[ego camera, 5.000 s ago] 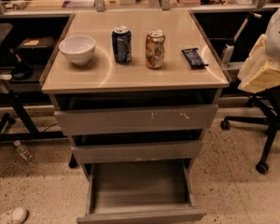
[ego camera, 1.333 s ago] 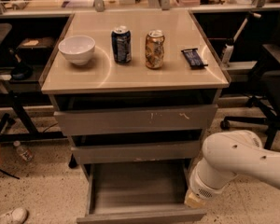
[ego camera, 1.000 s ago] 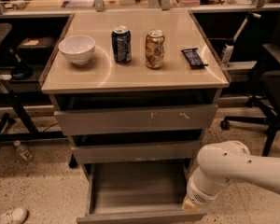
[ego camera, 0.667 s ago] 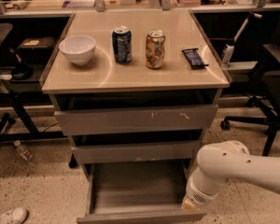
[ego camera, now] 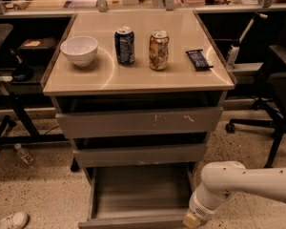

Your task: Close bottom drawer

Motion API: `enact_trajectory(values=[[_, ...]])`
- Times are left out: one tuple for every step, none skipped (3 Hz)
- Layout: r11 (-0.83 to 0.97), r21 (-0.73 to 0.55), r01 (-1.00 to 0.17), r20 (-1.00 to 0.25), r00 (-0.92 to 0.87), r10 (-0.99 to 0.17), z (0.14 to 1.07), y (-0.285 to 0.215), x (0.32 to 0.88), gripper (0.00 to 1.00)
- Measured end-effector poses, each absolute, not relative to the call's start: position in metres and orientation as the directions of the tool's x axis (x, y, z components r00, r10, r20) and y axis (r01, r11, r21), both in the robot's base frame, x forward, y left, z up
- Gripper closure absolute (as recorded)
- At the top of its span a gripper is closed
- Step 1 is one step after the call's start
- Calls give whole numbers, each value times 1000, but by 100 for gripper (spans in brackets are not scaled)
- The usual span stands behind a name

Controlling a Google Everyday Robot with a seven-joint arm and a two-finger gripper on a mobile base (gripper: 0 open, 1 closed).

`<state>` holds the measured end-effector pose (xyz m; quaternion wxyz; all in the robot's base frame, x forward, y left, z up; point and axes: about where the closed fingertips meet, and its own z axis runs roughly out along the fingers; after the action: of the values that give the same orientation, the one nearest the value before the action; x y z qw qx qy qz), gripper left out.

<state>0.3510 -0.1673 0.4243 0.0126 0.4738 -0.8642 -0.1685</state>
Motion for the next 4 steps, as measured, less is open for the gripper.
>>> enact_trajectory(values=[[521, 344, -781, -136, -590, -796, 374, -170, 352, 100], [548, 403, -733, -126, -638, -760, 307, -166, 346, 100], [548, 403, -732, -126, -638, -760, 307, -166, 346, 100], [583, 408, -703, -96, -668, -738, 270, -168, 347, 100]])
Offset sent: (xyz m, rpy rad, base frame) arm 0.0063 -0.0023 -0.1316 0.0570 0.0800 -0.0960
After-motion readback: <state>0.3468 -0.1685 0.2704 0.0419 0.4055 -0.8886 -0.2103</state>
